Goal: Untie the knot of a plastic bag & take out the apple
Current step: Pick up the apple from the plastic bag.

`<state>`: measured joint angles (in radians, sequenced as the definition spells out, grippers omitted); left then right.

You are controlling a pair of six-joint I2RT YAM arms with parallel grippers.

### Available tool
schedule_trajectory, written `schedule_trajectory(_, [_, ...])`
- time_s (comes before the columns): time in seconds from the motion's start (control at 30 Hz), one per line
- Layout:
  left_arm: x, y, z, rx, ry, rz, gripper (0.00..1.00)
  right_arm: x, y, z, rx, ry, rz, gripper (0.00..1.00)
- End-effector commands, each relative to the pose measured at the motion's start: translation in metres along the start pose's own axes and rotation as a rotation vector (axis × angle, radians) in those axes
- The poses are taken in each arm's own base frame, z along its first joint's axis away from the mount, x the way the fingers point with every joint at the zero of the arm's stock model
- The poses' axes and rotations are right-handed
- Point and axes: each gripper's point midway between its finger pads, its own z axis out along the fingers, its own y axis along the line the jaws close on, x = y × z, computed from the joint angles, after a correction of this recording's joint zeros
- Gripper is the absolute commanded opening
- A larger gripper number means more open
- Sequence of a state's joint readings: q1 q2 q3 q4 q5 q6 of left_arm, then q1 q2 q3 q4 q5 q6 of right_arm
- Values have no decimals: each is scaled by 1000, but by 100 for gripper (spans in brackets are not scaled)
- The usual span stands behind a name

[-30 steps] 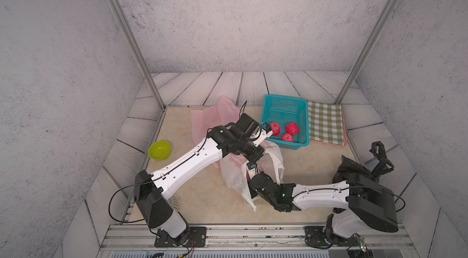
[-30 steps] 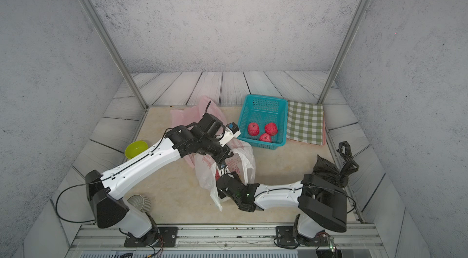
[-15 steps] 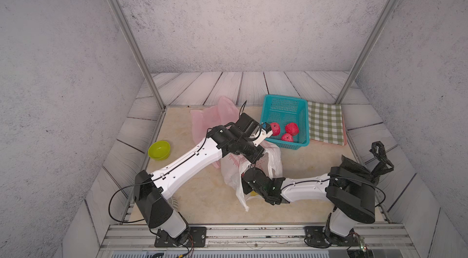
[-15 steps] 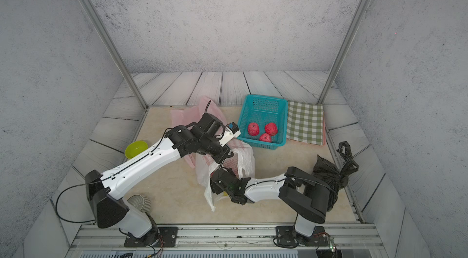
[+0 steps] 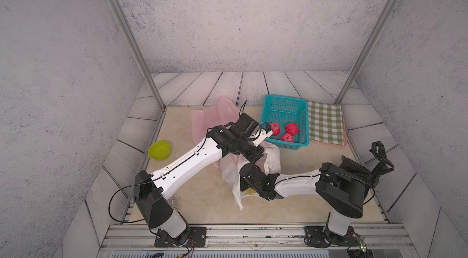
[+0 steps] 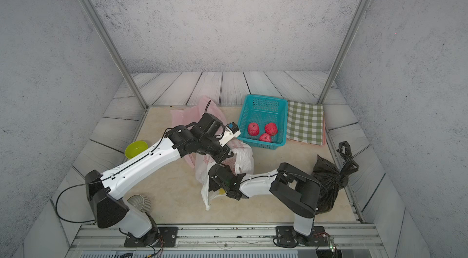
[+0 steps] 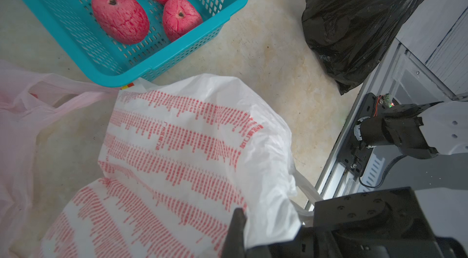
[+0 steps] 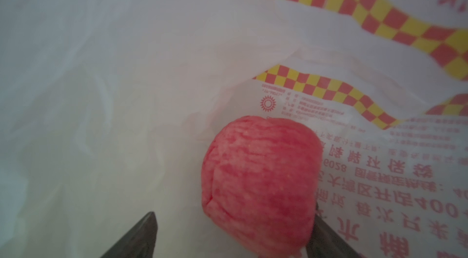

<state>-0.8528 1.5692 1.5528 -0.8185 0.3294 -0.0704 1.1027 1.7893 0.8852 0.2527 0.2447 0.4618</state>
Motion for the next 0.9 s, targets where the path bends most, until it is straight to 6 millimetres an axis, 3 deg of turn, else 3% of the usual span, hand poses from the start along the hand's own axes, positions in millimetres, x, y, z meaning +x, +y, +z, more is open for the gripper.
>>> schedule_trajectory(0.0, [-3, -3, -9, 15, -26, -1, 0, -7, 1, 6, 3, 11, 7, 88])
schedule_trajectory(0.17, [-3, -2, -8, 10, -26, -4, 0, -12, -3, 10, 39, 8, 11, 85])
schedule_trajectory(0.27, [-2, -2, -7, 10, -20, -5, 0, -13, -16, 10, 127, 21, 22, 86])
schedule_trajectory(0.43, [-2, -1, -7, 8, -21, -5, 0, -19, -24, 11, 179, 16, 17, 100])
schedule_trajectory(0.57, [-2, -1, -8, 6, -23, -6, 0, -26, -30, 11, 232, 2, 25, 99])
schedule_trajectory(0.73, [-2, 0, -9, 0, -26, -8, 0, -31, -51, 8, 340, -26, 92, 99])
schedule_trajectory(0.87, [-3, 0, -11, -1, -31, -8, 0, -24, -57, 20, 305, -19, 162, 99])
